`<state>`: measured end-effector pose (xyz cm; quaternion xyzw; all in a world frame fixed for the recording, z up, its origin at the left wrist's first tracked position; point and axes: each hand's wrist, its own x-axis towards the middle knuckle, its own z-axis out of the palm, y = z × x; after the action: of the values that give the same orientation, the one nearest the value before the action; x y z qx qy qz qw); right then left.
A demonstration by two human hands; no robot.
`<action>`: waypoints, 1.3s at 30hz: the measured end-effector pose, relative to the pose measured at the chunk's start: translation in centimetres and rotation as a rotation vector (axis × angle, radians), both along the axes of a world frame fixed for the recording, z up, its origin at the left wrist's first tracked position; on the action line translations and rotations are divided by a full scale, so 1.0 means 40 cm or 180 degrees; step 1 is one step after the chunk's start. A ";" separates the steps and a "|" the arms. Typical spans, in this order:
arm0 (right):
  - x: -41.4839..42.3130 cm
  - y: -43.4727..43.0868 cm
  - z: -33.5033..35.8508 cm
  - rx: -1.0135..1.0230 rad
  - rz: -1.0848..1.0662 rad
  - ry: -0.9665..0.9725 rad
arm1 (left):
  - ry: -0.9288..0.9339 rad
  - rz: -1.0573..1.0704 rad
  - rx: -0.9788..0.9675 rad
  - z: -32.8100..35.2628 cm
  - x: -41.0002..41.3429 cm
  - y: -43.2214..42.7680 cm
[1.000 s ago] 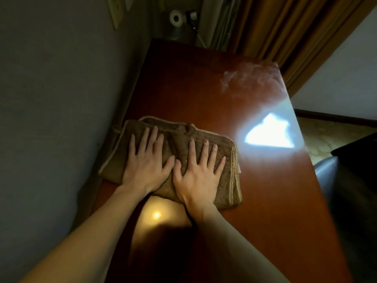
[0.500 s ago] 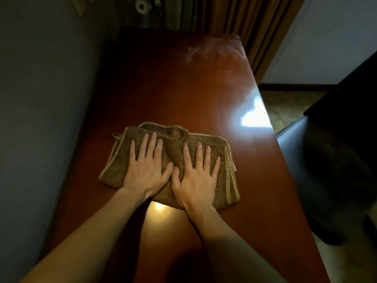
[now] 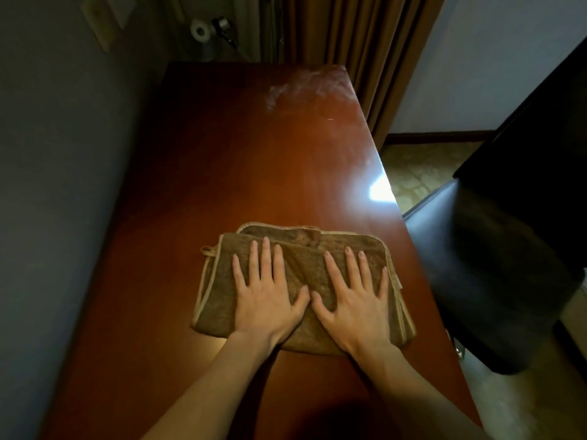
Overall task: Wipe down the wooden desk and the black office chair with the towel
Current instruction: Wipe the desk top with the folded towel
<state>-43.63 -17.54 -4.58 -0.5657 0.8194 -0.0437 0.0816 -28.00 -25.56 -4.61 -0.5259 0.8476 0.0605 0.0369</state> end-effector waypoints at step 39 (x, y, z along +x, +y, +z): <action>-0.483 -0.726 -0.032 -0.0455 0.0448 -0.0178 | 0.0211 0.0916 -0.0538 -0.038 -0.511 -0.676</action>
<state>-62.97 -46.59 -5.85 -0.6248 0.7698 -0.1119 0.0667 -48.44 -52.60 -6.11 -0.6408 0.7664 0.0109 -0.0445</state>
